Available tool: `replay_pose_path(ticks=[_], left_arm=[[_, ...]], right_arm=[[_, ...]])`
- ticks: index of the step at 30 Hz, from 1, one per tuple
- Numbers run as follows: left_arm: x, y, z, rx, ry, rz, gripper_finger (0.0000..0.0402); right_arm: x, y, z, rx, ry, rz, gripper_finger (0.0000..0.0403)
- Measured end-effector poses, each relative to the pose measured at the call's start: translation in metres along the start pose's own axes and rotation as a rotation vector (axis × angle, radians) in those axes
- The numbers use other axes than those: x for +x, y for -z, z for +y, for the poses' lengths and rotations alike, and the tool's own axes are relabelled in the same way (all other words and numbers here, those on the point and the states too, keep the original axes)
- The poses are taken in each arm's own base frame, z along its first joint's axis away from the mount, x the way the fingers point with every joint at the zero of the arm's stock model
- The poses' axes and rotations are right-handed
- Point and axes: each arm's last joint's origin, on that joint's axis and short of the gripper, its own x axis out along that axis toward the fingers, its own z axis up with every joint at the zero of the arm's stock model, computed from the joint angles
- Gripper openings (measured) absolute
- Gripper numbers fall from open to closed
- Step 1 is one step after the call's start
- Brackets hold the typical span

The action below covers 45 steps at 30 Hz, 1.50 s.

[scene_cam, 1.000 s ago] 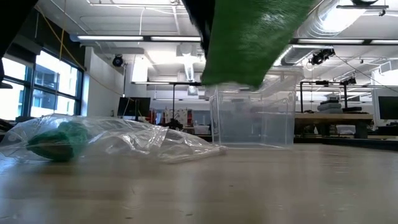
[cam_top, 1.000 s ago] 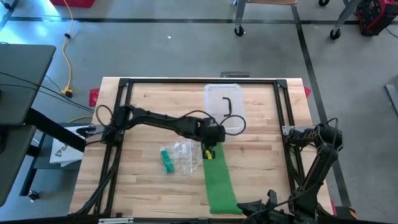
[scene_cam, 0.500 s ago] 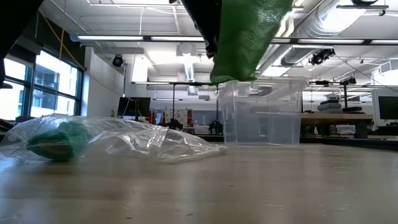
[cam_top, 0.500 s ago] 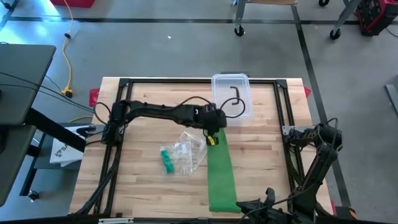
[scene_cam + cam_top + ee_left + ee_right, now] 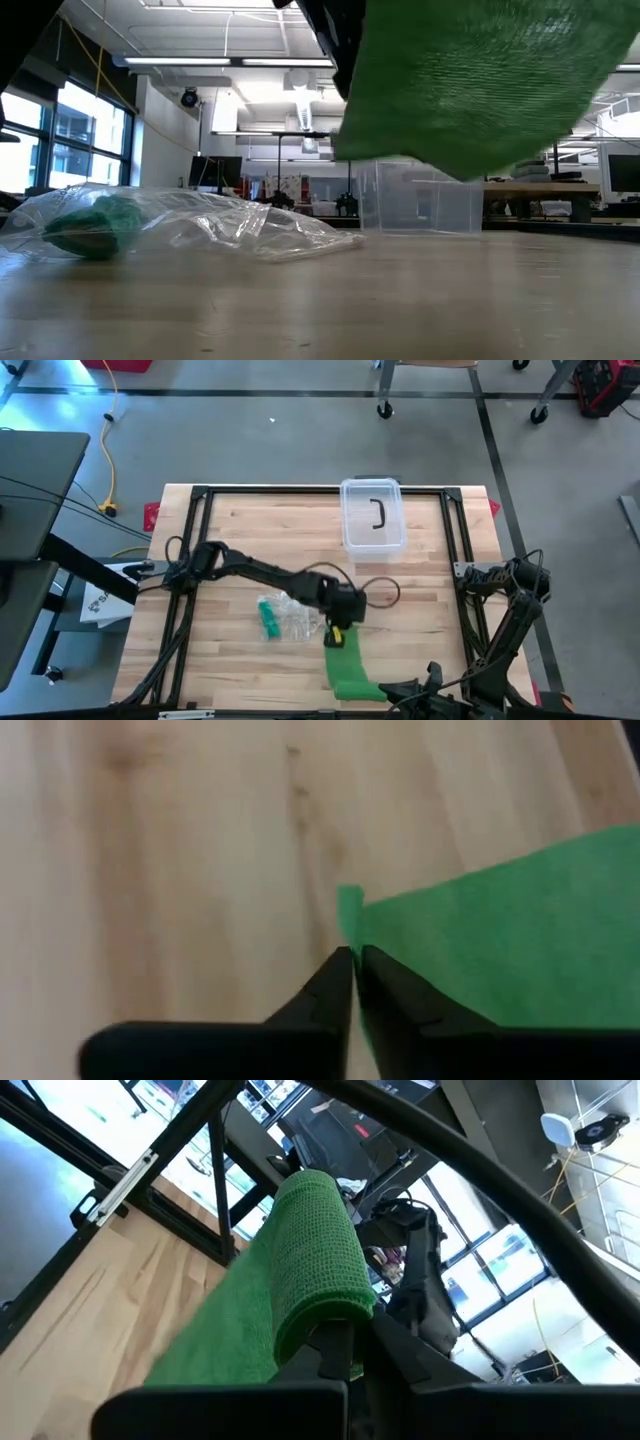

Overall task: Roll bandage
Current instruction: Roll the green bandage

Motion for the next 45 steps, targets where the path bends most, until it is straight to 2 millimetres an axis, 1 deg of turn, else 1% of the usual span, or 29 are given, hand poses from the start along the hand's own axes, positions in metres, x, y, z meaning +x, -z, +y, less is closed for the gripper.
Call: replay_pose_path(ticks=[3, 6, 8, 10, 13, 15, 18, 20, 22, 24, 27, 30, 32, 33, 36, 40, 42, 45], left_arm=[[0.014, 0.001, -0.007, -0.010, 0.034, -0.006, 0.0062], [0.015, 0.002, -0.003, -0.038, 0.050, -0.002, 0.0113], [0.010, 0.003, 0.001, -0.052, 0.044, 0.017, 0.0145], [0.002, 0.003, 0.004, -0.075, 0.034, 0.030, 0.0169], [-0.017, 0.002, 0.003, -0.079, -0.069, 0.033, 0.0179], [-0.031, 0.001, -0.009, -0.051, -0.161, 0.024, 0.0176], [-0.049, 0.002, -0.043, 0.024, -0.263, -0.004, 0.0164], [-0.059, 0.004, -0.073, 0.087, -0.321, -0.040, 0.0155], [-0.063, 0.009, -0.104, 0.131, -0.387, -0.079, 0.0148], [-0.063, 0.018, -0.135, 0.162, -0.444, -0.108, 0.0143], [-0.066, 0.031, -0.174, 0.168, -0.512, -0.190, 0.0137], [-0.078, 0.037, -0.210, 0.188, -0.532, -0.325, 0.0136], [-0.087, 0.037, -0.226, 0.202, -0.519, -0.406, 0.0136], [-0.092, 0.037, -0.232, 0.205, -0.511, -0.436, 0.0136], [-0.097, 0.032, -0.234, 0.182, -0.503, -0.486, 0.0139], [-0.093, 0.028, -0.224, 0.155, -0.523, -0.479, 0.0158], [-0.091, 0.024, -0.218, 0.141, -0.475, -0.471, 0.0175], [-0.088, 0.016, -0.212, 0.157, -0.355, -0.462, 0.0200]], right_arm=[[0.000, 0.000, 0.000, 0.004, 0.001, 0.001, 0.0000], [0.000, 0.000, 0.000, 0.005, 0.001, 0.001, 0.0000], [0.000, 0.000, 0.000, 0.005, 0.000, 0.000, 0.0000], [-0.001, 0.000, 0.000, 0.005, -0.001, -0.001, 0.0000], [-0.001, 0.000, 0.000, 0.010, 0.007, 0.005, 0.0000], [-0.001, 0.000, -0.001, 0.013, 0.025, 0.021, 0.0000], [-0.001, 0.001, -0.002, 0.031, 0.058, 0.050, 0.0000], [-0.002, 0.001, -0.002, 0.033, 0.079, 0.068, 0.0000], [-0.004, 0.001, -0.002, 0.035, 0.085, 0.073, 0.0000], [-0.006, 0.001, -0.002, 0.039, 0.083, 0.070, 0.0000], [-0.010, 0.001, -0.001, 0.003, 0.075, 0.065, 0.0000], [-0.010, 0.001, -0.002, -0.058, 0.078, 0.072, 0.0000], [-0.006, 0.001, -0.003, -0.099, 0.082, 0.080, 0.0000], [-0.004, 0.001, -0.003, -0.106, 0.085, 0.084, 0.0000], [0.003, 0.002, -0.004, -0.105, 0.090, 0.090, 0.0000], [0.011, 0.003, -0.006, -0.075, 0.092, 0.091, 0.0000], [0.013, 0.003, -0.006, -0.066, 0.096, 0.094, 0.0000], [0.013, 0.000, -0.009, -0.043, 0.099, 0.090, 0.0000]])
